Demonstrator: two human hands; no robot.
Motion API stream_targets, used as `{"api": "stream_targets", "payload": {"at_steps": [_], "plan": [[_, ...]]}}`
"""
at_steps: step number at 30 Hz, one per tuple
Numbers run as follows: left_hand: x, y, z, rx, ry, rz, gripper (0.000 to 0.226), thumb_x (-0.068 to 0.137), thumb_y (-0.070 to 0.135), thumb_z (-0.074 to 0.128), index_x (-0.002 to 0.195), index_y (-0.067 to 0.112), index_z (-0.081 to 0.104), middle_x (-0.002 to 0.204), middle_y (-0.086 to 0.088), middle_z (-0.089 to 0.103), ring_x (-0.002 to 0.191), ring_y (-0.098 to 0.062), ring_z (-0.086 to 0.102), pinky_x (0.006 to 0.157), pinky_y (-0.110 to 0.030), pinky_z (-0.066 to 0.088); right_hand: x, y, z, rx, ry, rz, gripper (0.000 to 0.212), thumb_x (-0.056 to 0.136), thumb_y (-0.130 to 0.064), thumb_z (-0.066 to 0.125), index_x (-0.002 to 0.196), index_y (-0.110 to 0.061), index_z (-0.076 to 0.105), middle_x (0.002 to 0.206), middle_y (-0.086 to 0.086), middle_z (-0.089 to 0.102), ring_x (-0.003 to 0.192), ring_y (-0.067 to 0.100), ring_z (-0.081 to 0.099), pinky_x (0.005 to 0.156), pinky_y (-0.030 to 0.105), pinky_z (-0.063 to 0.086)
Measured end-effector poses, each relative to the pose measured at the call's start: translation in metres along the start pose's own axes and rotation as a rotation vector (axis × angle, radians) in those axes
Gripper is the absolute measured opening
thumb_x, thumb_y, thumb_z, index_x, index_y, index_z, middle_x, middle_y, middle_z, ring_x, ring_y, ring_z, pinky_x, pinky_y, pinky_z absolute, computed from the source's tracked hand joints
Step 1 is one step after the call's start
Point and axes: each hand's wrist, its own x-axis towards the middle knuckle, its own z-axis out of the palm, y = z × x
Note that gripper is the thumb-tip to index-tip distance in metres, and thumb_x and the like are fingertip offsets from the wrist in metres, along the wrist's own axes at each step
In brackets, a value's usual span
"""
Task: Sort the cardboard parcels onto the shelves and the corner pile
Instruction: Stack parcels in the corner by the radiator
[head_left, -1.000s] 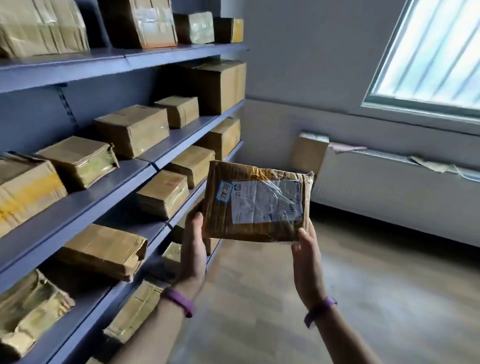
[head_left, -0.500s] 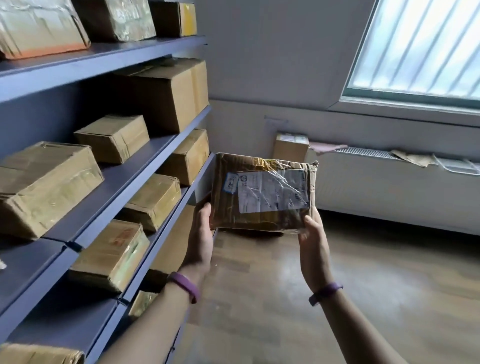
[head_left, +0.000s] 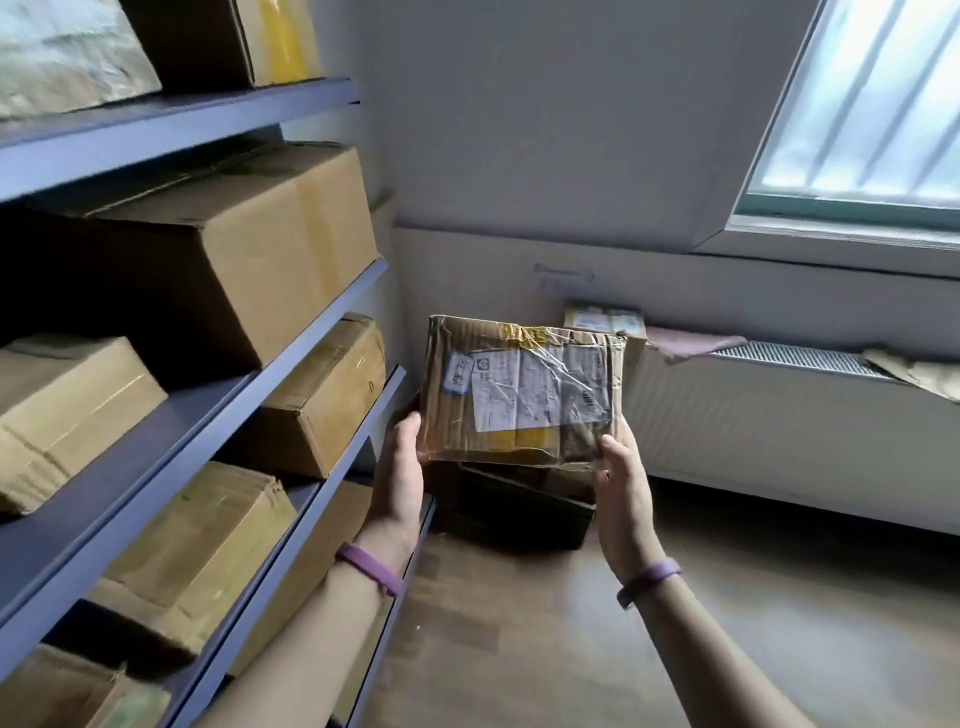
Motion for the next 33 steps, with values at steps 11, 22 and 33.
{"api": "stream_targets", "payload": {"at_steps": [11, 22, 33], "plan": [[0.2, -0.005, 0.092, 0.047, 0.004, -0.033, 0.041, 0.103, 0.039, 0.037, 0.106, 0.01, 0.065, 0.094, 0.003, 0.07, 0.09, -0.003, 0.06, 0.075, -0.02, 0.042, 0.213, 0.057, -0.023, -0.071, -0.061, 0.145, 0.061, 0.086, -0.021, 0.039, 0.147, -0.02, 0.043, 0.146, 0.003, 0.052, 0.138, 0.022, 0.044, 0.119, 0.053, 0.026], [0.445, -0.067, 0.165, 0.029, -0.129, -0.217, 0.053, 0.1, 0.048, 0.032, 0.117, 0.008, 0.064, 0.114, -0.009, 0.069, 0.111, -0.017, 0.06, 0.094, -0.031, 0.047, 0.412, 0.16, -0.014, -0.147, 0.134, 0.332, 0.074, 0.079, -0.064, 0.051, 0.141, -0.023, 0.047, 0.142, 0.001, 0.054, 0.132, 0.018, 0.049, 0.116, 0.046, 0.033], [0.635, -0.118, 0.223, 0.102, -0.048, -0.322, 0.053, 0.084, 0.045, 0.035, 0.097, 0.003, 0.064, 0.102, -0.007, 0.066, 0.093, -0.013, 0.056, 0.073, -0.021, 0.045, 0.569, 0.261, -0.019, -0.25, 0.21, 0.485, 0.041, 0.104, -0.032, 0.043, 0.14, -0.014, 0.047, 0.138, 0.003, 0.055, 0.121, 0.01, 0.053, 0.092, 0.01, 0.042]]}}
